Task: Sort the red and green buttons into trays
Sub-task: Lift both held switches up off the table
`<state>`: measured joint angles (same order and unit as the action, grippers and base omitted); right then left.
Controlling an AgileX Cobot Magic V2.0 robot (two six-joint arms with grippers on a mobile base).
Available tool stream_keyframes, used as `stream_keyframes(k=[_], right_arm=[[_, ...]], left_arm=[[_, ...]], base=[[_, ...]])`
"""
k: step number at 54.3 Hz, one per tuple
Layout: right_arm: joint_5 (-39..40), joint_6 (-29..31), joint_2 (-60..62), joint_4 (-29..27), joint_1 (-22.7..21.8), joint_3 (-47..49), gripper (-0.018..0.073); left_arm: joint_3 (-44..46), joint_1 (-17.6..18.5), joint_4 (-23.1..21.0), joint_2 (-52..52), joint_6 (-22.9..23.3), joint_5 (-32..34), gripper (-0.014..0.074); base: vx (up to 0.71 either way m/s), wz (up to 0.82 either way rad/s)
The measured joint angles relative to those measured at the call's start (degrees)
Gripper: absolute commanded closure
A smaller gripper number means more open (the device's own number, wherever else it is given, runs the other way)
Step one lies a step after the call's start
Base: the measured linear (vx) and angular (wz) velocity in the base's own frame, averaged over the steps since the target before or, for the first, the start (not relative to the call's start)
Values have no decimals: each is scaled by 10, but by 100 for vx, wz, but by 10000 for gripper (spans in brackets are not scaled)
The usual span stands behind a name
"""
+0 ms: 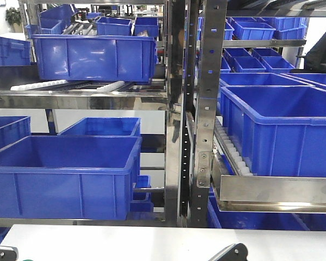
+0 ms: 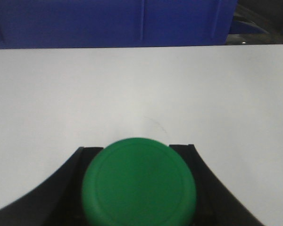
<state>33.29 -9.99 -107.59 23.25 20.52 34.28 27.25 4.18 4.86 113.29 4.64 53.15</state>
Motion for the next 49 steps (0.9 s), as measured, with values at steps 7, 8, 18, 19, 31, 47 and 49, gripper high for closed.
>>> stream_keyframes(k=[7, 8, 18, 19, 31, 47, 49], right_arm=[[3, 4, -25, -2, 0, 9, 1], [4, 5, -26, -1, 0, 9, 7], [21, 10, -28, -1, 0, 10, 129], [21, 11, -28, -1, 0, 11, 145], [21, 11, -28, -2, 0, 11, 431], [-9, -4, 29, -2, 0, 11, 573], [-15, -7, 45, -2, 0, 11, 573]], left_arm=[[0, 0, 0, 0, 0, 0, 602], [0, 0, 0, 0, 0, 0, 602], [0, 0, 0, 0, 0, 0, 603], [0, 0, 0, 0, 0, 0, 603], [0, 0, 7, -3, 19, -4, 603], [-1, 0, 74, -83, 40, -48, 603], [-1, 0, 76, -96, 41, -59, 603]], base=[[0, 0], [0, 0], [0, 0], [0, 0], [0, 0], [0, 0], [0, 0]])
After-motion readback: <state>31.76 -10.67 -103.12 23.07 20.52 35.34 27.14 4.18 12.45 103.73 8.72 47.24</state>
